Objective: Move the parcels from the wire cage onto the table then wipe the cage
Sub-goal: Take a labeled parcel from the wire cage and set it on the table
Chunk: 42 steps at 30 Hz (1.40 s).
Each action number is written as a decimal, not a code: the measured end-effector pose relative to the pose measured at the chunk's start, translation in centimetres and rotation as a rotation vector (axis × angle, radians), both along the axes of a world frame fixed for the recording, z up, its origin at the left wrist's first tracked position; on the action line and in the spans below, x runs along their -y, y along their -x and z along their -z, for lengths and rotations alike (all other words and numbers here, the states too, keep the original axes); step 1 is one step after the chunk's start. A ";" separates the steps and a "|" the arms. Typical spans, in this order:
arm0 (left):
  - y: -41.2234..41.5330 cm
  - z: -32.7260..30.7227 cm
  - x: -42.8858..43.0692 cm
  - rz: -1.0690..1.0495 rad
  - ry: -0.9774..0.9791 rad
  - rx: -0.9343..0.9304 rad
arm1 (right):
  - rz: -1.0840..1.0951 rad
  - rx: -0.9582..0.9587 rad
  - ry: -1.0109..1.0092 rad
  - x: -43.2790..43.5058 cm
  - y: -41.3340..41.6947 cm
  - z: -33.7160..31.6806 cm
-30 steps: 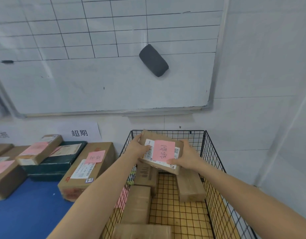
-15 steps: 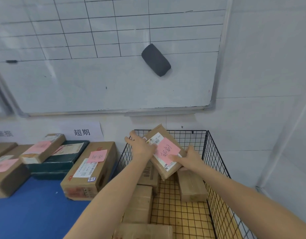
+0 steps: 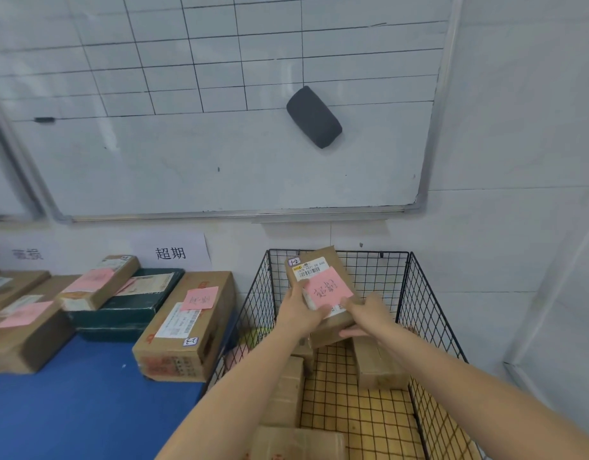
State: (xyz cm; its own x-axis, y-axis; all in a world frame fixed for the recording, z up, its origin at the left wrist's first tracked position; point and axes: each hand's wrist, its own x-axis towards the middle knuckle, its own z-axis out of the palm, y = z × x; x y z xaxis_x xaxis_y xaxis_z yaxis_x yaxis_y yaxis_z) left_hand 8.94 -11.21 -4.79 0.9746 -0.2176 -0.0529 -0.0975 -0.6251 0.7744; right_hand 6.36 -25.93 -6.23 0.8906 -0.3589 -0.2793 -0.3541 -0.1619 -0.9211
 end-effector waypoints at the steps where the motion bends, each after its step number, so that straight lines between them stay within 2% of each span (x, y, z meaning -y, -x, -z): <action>1: 0.1 0.2 -0.1 -0.020 0.023 -0.008 | -0.019 -0.012 0.036 -0.3 0.2 0.0; 4: 0.5 0.1 -0.4 -0.070 0.051 -0.032 | -0.041 -0.040 0.186 -1.1 1.1 -0.2; 7: 0.8 -0.2 -0.9 -0.099 0.106 -0.133 | -0.110 -0.020 0.511 -1.6 2.3 -0.5; 10: 1.1 -0.9 -1.3 -0.151 0.207 -0.213 | -0.136 0.018 0.745 -1.5 3.1 -0.6; 15: 1.3 -1.8 -2.2 -0.236 0.319 -0.250 | -0.178 0.056 0.869 -1.9 3.6 -1.5; 21: 0.4 -5.7 -4.4 -0.171 0.356 -0.207 | -0.101 0.137 0.807 -3.1 5.1 -4.0; 28: 1.9 -10.4 -6.3 -0.091 0.328 -0.072 | -0.080 0.267 0.734 -4.7 8.0 -8.8; 34: 4.8 -13.2 -9.9 -0.120 0.325 -0.076 | -0.096 0.384 0.743 -7.4 10.9 -11.7; 42: 7.7 -14.8 -17.9 -0.255 0.355 -0.055 | -0.157 0.454 0.711 -12.5 13.3 -11.8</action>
